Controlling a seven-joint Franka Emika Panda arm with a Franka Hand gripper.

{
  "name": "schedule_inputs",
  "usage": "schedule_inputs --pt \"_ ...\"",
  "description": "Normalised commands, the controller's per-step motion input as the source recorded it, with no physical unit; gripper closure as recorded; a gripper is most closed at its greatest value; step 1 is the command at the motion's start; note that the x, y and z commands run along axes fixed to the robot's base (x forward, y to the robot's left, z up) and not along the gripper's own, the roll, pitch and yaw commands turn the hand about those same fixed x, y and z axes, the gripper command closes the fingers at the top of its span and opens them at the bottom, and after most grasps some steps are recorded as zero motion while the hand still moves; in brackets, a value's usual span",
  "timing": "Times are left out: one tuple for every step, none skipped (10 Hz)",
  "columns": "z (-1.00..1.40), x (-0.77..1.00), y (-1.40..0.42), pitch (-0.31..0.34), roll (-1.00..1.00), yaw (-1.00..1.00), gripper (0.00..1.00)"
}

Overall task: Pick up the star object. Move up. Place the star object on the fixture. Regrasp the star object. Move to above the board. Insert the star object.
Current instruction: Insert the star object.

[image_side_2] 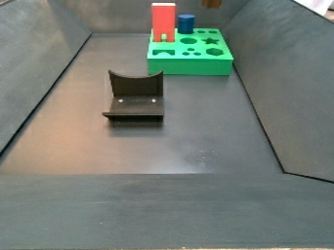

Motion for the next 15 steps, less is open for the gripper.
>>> schedule_inputs --pt "-0.62 -0.11 -0.06 -0.234 0.00 -0.12 1.00" --pt "-0.63 0.00 -0.05 -0.244 -0.04 -0.11 1.00" --pt "-0.56 -0.04 -0.03 -0.204 0.00 -0.09 1.00" --pt "-0.47 -0.14 0.00 -0.201 0.00 -0.06 1.00" --pt "0.00 0.00 -0.05 -0.006 0.01 -0.04 1.00" --pt "-0.18 0.00 -0.02 -0.003 0.04 0.00 1.00" --pt "-0.59 0.00 -0.11 -0.057 0.12 0.00 1.00" --pt "-0.19 0.00 0.00 -0.039 0.00 0.00 1.00" --pt "-0.11 0.07 0.00 -0.030 0.00 -0.06 1.00" --pt "-0.31 0.01 -0.01 -0.063 0.00 -0.03 1.00" --pt "-0.57 0.04 -0.02 -0.117 0.00 0.00 1.00" --pt "-0.25 0.03 0.00 -0.067 0.00 0.00 1.00" --pt "-0.15 0.00 0.00 -0.053 0.00 -0.02 1.00" --pt "-0.16 0.00 0.00 -0.026 0.00 0.00 1.00" --pt "-0.22 0.00 0.00 -0.023 0.00 0.00 1.00"
